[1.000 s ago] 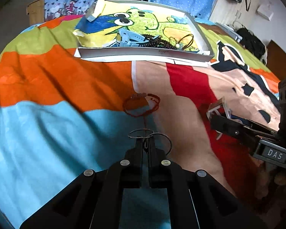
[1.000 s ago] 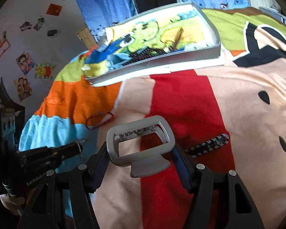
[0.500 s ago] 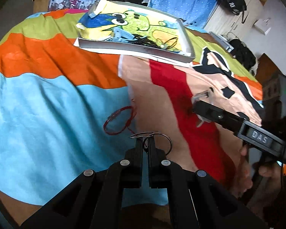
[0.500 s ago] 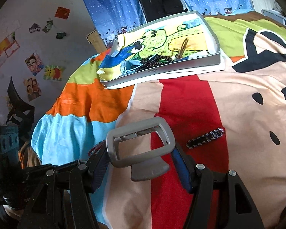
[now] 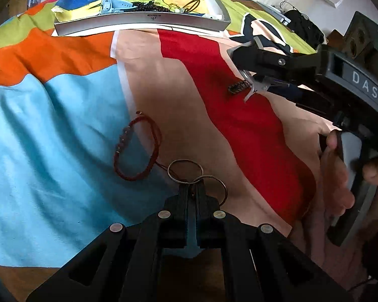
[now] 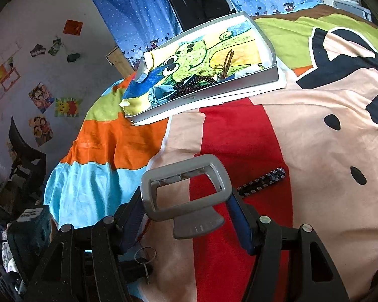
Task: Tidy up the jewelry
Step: 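Lift the hoops with the left tool while the right tool lifts the grey buckle toward the tray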
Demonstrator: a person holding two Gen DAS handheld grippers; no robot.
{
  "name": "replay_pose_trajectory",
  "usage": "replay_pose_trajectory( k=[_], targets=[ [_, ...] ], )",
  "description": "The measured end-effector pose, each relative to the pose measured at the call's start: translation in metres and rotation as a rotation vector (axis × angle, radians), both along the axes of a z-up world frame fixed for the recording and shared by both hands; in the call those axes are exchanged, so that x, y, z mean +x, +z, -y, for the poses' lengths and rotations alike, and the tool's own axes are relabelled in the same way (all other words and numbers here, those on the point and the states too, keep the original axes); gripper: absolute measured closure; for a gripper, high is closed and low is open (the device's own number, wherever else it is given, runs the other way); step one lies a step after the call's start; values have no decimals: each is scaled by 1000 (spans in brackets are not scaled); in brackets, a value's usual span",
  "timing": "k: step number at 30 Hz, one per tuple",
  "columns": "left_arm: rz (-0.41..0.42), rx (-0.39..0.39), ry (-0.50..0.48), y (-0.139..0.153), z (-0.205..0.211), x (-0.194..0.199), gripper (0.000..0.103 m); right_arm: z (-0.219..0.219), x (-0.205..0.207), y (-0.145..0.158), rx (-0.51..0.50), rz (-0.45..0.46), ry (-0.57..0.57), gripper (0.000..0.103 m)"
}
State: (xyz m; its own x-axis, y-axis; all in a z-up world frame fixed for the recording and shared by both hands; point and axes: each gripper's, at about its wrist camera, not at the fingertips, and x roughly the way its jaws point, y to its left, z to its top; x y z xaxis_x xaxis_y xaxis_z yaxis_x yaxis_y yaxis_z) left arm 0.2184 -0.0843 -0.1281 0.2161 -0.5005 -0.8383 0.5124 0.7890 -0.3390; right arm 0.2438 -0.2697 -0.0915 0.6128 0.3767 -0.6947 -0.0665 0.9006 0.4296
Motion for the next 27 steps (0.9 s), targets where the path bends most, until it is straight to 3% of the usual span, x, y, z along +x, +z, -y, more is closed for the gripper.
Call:
replay_pose_trajectory(
  k=[5,13,19,27],
  targets=[
    [-27,-26,9,-2,-4,3,100,-1,-1,1,-5,9,6,41],
    [9,-126,-84,20,7,-12,100,2,-3,4,23,16,5,41],
    [21,-190,-18,39,-7,2,100,18,-4,25,61,77,-12,41],
    [99,-273,50,80,-23,35,100,30,10,44,87,147,-25,41]
  ],
)
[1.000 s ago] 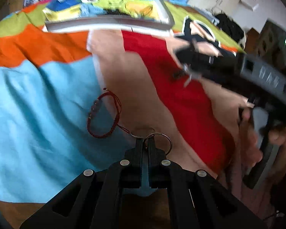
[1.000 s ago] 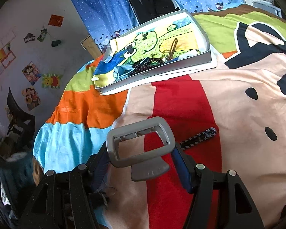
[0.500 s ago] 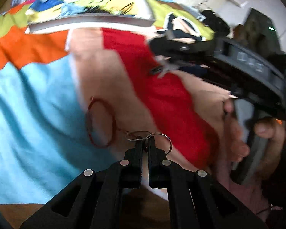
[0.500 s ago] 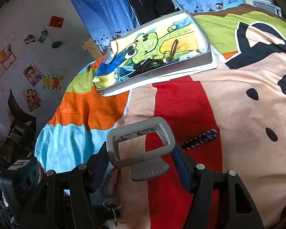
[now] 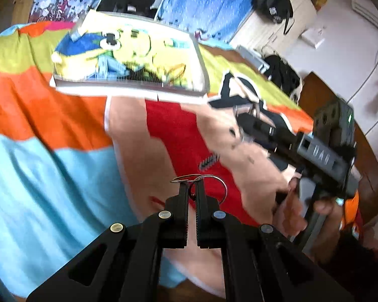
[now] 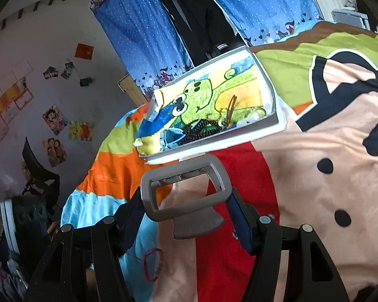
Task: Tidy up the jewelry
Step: 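Lift the hoops with the left tool while the right tool lifts the grey buckle toward the tray, then lower the hoops and grey buckle into the white tray and open both tools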
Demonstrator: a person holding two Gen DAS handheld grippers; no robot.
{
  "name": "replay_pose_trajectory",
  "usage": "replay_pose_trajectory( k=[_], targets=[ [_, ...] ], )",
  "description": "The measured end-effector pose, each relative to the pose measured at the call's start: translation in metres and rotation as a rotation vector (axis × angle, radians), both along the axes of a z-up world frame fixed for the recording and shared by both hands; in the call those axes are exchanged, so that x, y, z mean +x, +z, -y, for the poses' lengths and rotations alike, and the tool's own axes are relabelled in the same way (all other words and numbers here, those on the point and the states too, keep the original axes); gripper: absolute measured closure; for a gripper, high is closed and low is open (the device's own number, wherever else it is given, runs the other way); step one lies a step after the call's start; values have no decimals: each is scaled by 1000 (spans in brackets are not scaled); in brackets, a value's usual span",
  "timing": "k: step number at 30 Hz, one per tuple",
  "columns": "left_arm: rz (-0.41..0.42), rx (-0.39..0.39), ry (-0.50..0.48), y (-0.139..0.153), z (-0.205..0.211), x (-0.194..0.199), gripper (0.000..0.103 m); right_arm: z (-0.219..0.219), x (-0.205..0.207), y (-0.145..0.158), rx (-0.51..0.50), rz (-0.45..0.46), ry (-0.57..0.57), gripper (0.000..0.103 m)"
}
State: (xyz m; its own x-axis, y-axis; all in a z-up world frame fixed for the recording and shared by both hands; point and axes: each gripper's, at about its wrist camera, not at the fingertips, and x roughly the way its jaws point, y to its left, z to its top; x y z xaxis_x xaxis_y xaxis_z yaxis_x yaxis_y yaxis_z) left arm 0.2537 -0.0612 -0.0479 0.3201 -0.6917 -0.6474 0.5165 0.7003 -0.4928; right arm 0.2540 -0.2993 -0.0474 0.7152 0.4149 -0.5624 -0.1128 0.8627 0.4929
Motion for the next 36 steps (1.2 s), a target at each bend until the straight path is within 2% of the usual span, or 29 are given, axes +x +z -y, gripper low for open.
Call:
replay_pose_trajectory(
  k=[8,18,24,30,36],
  targets=[
    [6,-63,26,20,-4,36,100,-2,19,8,-3,36,36,41],
    [-3,-101,86,4,-2,72,100,17,52,1,-24,43,12,41],
    [-8,-164,155,-1,-2,105,100,19,81,1,-100,90,3,41],
    [-45,-205,233,-9,2,149,100,17,122,-13,-184,106,-14,41],
    [-98,-189,287,-19,13,177,100,16,145,-30,-250,89,-31,41]
  ],
)
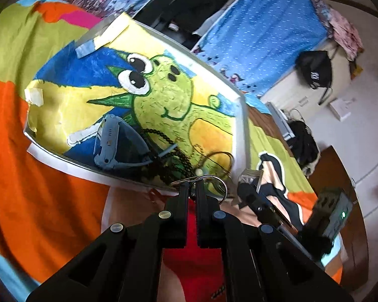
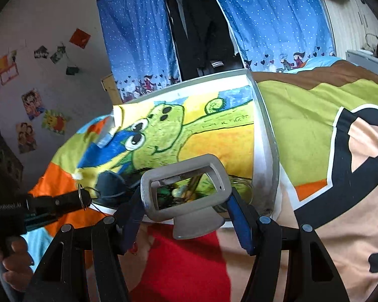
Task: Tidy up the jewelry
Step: 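Lower the hoops and grey buckle into the white tray and open both tools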
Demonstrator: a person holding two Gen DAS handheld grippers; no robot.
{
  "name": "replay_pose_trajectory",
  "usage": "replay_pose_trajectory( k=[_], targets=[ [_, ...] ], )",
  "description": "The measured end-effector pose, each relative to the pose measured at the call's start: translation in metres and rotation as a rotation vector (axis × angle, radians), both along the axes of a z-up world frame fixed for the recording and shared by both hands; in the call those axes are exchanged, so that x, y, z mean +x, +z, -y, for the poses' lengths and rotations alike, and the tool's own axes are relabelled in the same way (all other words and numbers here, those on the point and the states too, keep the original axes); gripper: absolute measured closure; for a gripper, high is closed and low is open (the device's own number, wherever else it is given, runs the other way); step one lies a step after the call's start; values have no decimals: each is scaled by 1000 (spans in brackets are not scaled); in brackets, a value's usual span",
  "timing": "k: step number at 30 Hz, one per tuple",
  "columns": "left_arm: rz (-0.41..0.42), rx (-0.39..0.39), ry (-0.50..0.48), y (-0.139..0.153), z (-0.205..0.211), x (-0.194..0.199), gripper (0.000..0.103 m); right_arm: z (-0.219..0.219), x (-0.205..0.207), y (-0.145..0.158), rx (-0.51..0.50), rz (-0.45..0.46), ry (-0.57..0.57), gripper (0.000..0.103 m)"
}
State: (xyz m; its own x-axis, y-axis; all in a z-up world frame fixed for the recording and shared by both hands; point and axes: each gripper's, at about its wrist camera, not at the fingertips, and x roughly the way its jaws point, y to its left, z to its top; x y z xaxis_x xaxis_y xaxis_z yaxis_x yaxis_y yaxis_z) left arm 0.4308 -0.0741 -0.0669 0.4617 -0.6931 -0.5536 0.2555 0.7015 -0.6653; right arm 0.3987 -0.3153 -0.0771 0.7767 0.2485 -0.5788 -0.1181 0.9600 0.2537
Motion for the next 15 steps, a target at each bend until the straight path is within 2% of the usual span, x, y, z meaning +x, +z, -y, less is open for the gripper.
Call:
replay_pose_trajectory(
  k=[6,15],
  targets=[
    [-63,20,51,-11,6,16,100,1,11,-7,-54,8,-18,41],
    [-111,58,75,-16,12,30,100,10,24,-16,-56,-21,-52,41]
  ],
)
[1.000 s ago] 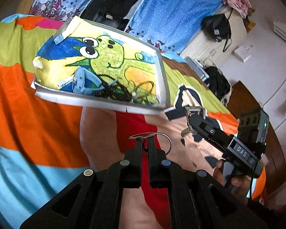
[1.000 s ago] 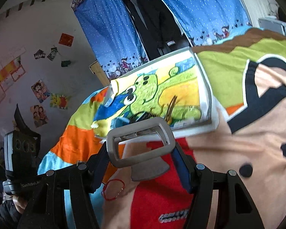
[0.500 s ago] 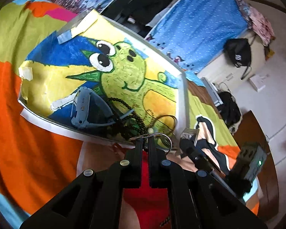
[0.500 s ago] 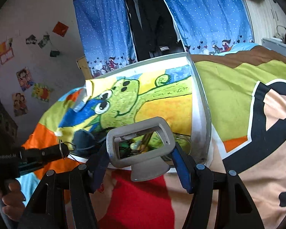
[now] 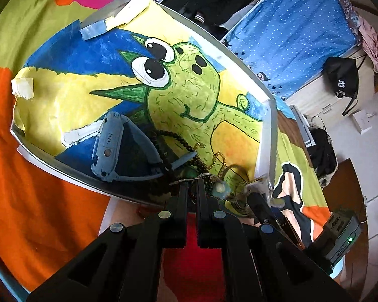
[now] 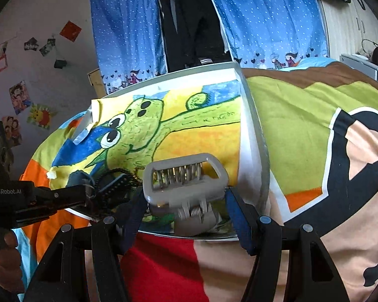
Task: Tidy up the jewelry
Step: 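Lower the hoops and grey buckle into the white tray and open both tools, then move both tools back from the tray toward the remaining jewelry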
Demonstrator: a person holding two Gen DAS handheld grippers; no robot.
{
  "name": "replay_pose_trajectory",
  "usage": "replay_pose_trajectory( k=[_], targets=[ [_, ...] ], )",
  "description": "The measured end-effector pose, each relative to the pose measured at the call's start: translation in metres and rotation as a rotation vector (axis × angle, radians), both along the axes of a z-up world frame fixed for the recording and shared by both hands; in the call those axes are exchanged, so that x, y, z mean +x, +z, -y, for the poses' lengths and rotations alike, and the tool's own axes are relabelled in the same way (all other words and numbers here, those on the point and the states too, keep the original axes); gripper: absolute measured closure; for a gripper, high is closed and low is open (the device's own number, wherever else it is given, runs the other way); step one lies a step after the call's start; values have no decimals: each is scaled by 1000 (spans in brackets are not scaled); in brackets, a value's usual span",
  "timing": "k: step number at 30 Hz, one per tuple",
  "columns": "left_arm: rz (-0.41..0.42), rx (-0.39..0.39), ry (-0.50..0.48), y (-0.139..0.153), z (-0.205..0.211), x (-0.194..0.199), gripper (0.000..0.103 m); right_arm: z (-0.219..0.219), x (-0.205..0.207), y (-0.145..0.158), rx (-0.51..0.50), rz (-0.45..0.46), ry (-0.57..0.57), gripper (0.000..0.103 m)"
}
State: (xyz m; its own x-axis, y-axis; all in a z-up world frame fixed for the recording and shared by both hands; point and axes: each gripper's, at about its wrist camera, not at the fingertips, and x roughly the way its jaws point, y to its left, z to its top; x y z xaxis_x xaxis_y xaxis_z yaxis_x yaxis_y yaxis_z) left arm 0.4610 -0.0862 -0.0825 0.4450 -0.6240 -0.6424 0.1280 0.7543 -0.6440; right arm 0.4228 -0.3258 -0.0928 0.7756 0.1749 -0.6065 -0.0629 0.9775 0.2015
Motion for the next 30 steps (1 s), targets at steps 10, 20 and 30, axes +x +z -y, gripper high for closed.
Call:
replay_pose_trajectory(
  k=[10,20,30],
  targets=[
    [25,-9,2,12,-5,-8,61,8,-10,12,-11,34,-26,29],
    [157,41,-2,41,-8,-49,39,22,-45,33,-8,77,-87,10],
    [331,177,22,76,-13,-115,30,16,-111,74,-55,238,-124,2]
  ],
)
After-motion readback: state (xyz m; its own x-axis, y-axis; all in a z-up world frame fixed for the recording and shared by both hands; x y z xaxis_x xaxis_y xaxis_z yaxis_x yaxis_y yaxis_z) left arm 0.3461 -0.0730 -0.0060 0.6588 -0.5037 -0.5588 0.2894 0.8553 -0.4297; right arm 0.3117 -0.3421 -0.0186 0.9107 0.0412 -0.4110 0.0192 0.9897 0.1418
